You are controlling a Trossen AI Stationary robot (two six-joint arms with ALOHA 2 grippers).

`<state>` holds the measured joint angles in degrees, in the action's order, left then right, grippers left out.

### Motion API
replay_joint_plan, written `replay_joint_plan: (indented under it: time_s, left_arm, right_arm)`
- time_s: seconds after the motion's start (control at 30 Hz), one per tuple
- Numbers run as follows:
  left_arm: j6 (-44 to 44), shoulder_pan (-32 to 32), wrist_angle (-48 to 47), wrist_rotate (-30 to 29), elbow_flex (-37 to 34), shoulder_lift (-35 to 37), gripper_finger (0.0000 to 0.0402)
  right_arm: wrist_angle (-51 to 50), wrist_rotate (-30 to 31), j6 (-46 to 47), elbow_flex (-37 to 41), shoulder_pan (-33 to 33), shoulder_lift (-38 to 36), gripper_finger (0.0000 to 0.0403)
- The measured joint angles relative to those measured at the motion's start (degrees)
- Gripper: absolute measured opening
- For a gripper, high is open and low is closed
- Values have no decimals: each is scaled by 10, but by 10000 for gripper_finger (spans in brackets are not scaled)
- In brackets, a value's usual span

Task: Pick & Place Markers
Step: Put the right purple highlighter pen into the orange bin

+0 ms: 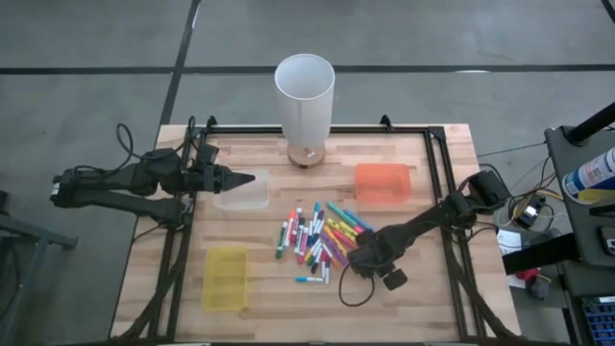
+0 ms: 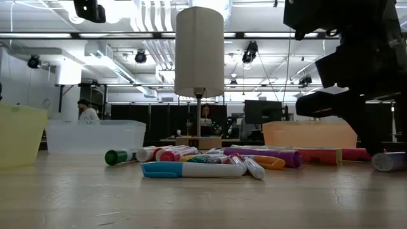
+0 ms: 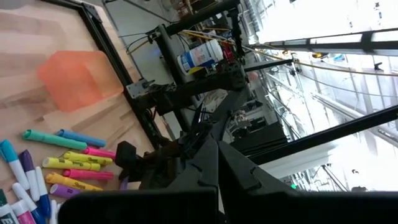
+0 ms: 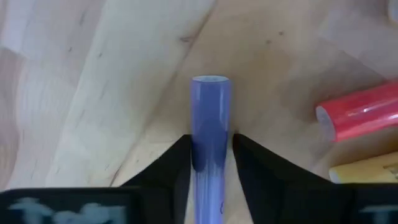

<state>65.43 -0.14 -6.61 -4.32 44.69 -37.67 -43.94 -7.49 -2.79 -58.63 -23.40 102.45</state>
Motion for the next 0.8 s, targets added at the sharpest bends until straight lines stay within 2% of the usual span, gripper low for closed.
replay_joint_plan:
  time_s: [0.1, 0.17, 0.43, 0.6, 0.7, 0.8]
  left_arm:
    - [-1, 0, 0, 0, 0, -1, 0]
    - [-10, 0, 0, 0, 0, -2, 0]
    - [-39, 0, 0, 0, 0, -13, 0]
    - [-56, 0, -1, 0, 0, -25, 0]
    - [-59, 0, 0, 0, 0, -34, 0]
    - [-59, 0, 0, 0, 0, -42, 0]
  right_arm:
    - [-1, 0, 17, -1, 1, 0, 65]
    - [-4, 0, 31, -3, 2, 0, 52]
    - [-31, 1, 170, -44, 9, -4, 52]
    - [-69, 7, 231, -85, 20, -33, 52]
    - [-115, 25, 241, -116, 30, -62, 52]
    - [-173, 73, 252, -156, 45, -98, 52]
